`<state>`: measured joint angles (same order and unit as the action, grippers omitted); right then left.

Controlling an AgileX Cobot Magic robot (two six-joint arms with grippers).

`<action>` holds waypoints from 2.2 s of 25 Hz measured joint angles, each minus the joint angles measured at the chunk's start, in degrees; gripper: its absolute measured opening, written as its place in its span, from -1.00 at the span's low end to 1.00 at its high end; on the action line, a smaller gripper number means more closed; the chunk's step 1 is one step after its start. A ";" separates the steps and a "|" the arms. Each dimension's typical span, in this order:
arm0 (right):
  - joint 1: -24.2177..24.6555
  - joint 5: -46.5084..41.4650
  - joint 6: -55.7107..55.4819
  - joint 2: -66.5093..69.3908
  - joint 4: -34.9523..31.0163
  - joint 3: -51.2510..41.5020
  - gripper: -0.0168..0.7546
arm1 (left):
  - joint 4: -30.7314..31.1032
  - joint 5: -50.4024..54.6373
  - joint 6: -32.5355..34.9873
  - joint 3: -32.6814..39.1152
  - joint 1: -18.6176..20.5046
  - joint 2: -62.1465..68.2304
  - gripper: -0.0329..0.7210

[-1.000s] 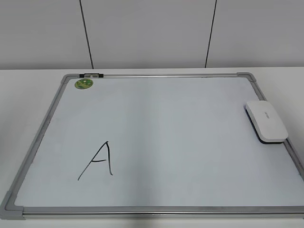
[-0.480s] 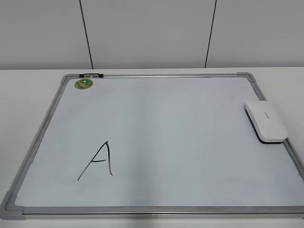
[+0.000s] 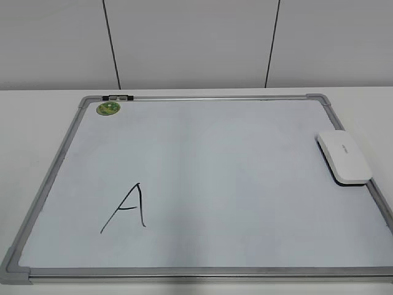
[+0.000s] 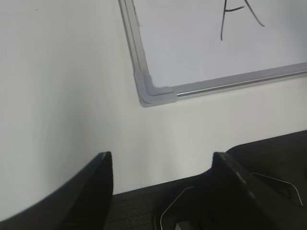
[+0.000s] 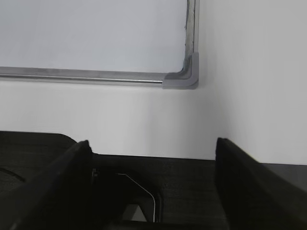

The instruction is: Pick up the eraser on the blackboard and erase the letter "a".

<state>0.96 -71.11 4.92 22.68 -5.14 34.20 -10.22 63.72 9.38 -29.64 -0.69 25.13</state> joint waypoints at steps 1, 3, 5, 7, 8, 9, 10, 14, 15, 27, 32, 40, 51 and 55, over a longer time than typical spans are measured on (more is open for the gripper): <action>0.00 0.91 0.00 0.00 0.38 -1.70 0.57 | 0.38 -0.28 0.00 0.14 0.00 0.00 0.34; 0.00 2.47 -0.12 0.00 1.02 -3.88 0.57 | 0.82 -0.78 -0.22 0.14 0.00 0.00 0.34; 0.00 4.63 -0.22 0.00 1.59 -5.46 0.57 | 1.72 -1.02 -0.58 0.26 0.00 0.00 0.34; 0.00 5.64 -0.21 0.00 1.96 -6.20 0.57 | 3.76 -1.02 -1.51 0.26 0.00 -0.08 0.34; 0.00 5.98 -0.33 0.00 2.09 -6.20 0.57 | 4.76 -1.11 -1.81 0.26 0.00 -0.08 0.34; 0.00 5.98 -0.33 0.00 2.08 -6.20 0.57 | 5.41 -1.11 -2.24 0.26 0.00 -0.08 0.34; 0.00 6.06 -0.44 0.00 2.08 -6.20 0.57 | 6.13 -1.11 -2.63 0.26 0.00 -0.08 0.34; 0.00 6.13 -0.44 0.00 2.08 -6.20 0.57 | 7.93 -1.11 -3.67 0.26 0.00 -0.08 0.34; 0.00 6.13 -0.44 0.00 2.08 -6.20 0.57 | 8.19 -1.11 -3.65 0.26 0.00 -0.08 0.34; 0.00 6.26 -0.44 0.00 1.65 -6.20 0.56 | 8.31 -1.14 -3.83 0.26 0.00 -0.08 0.34; 0.00 6.34 -0.44 0.00 1.62 -6.20 0.56 | 8.31 -1.14 -3.83 0.26 0.00 -0.08 0.34; 0.00 6.34 -0.52 -6.84 1.52 -6.20 0.56 | 8.31 -1.14 -3.83 0.26 0.00 -8.49 0.34; 0.00 6.00 -0.52 -23.57 1.52 -6.20 0.56 | 8.31 -0.82 -3.83 0.26 0.00 -24.41 0.34; 0.00 6.00 -0.55 -23.57 1.40 -6.20 0.56 | 8.31 -0.69 -3.83 0.26 0.00 -24.62 0.34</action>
<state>0.96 -65.11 4.37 -0.89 -3.75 27.99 -1.92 63.03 5.55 -29.38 -0.69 0.51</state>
